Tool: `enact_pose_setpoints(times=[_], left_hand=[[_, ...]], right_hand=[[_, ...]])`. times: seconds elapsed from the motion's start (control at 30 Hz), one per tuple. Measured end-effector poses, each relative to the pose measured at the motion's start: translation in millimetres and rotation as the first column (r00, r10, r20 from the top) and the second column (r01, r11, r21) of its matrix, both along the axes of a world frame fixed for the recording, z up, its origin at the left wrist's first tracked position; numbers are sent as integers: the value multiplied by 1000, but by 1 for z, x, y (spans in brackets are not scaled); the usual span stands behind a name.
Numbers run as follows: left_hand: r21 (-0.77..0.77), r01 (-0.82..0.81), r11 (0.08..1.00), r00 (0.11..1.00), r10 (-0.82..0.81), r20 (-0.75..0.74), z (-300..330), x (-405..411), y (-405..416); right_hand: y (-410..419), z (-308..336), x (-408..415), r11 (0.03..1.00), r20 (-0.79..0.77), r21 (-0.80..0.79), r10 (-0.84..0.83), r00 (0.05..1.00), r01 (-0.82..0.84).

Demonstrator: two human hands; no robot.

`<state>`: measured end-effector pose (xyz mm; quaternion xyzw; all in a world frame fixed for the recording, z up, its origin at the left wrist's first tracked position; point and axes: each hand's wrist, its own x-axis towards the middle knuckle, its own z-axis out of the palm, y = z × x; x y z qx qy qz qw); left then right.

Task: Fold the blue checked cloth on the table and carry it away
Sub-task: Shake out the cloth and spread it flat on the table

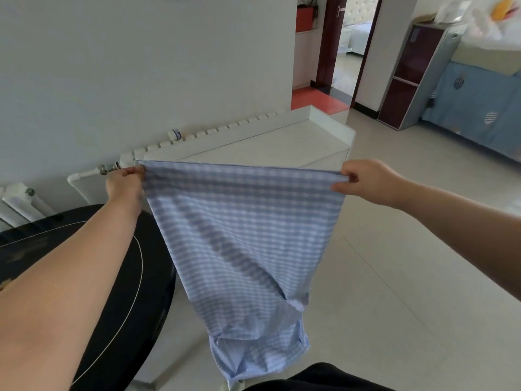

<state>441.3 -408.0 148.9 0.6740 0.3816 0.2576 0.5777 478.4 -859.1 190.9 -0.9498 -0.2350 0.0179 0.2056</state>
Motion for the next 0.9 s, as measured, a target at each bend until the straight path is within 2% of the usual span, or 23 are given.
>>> enact_pose_setpoints(times=[0.1,0.17,0.23,0.3,0.37,0.43,0.47,0.5,0.53,0.6,0.63,0.77,0.83,0.9], left_hand=[[-116,-33,993,998,38,49,18,10,-3],[-183,-38,982,990,62,128,27,17,-8],[-174,1,985,983,31,180,29,20,-14],[-127,57,990,977,-30,210,33,18,-18],[-44,57,997,965,-44,257,39,15,-17],[11,-34,999,936,28,351,47,9,-15],[44,-84,996,936,63,346,47,4,-13],[86,-99,991,948,68,310,42,-2,-12],[118,-67,991,969,36,244,33,-5,-9],[110,19,994,995,-29,90,3,-12,0],[105,19,994,999,-23,35,-10,-15,4],[82,-38,996,999,37,10,-24,-22,3],[36,-25,999,999,26,-29,-16,-18,3],[32,-12,999,1000,11,17,-4,-11,7]], right_hand=[[10,-6,4,938,37,317,-162,986,142],[15,-6,11,855,-68,461,-233,970,238],[13,-8,24,825,-171,439,-312,935,356],[8,-4,31,822,-196,368,-390,900,436],[10,2,32,792,-91,445,-424,901,418],[21,12,23,749,136,595,-451,882,292],[26,16,17,736,220,640,-450,865,221],[30,18,13,743,249,640,-440,863,195],[32,16,12,779,204,587,-407,890,221],[28,2,12,890,27,347,-324,946,296],[26,-9,11,912,-14,276,-312,950,303],[33,-30,8,855,-32,405,-341,939,324],[33,-24,12,878,-53,363,-316,947,313],[32,-13,18,875,-44,364,-327,944,320]])
